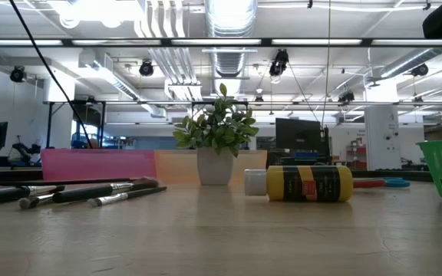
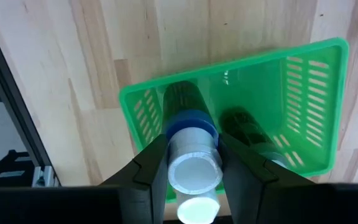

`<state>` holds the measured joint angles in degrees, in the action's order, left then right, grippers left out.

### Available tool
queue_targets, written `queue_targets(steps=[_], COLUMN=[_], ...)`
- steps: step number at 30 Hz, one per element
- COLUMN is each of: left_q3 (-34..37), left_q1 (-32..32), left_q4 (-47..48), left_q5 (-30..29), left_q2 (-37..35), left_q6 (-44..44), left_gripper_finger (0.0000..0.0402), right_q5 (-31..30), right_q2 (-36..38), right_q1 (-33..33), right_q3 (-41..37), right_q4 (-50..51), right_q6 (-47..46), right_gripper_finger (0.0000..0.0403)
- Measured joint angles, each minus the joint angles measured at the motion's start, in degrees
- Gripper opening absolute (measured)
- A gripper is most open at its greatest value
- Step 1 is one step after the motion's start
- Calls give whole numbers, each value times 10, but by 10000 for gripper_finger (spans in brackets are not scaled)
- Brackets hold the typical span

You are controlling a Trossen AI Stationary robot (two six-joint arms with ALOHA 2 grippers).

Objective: Pick & Place Paint Supplies
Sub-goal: Put the blue paint bottle into the green bin

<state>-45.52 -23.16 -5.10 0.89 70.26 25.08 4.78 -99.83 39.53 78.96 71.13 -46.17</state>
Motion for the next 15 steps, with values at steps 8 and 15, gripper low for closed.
queue_targets(steps=[8, 15], left_q3=[0, 0], left_q1=[0, 0], left_q4=[0, 0], left_q5=[0, 0], left_q2=[0, 0], left_q6=[0, 0], left_gripper_finger=[287, 287], right_q5=[-4, -9], right_q2=[0, 0], right_q1=[0, 1], right_q3=[0, 0], right_q4=[3, 3], right_q6=[-11, -14], right_gripper_finger=[172, 210])
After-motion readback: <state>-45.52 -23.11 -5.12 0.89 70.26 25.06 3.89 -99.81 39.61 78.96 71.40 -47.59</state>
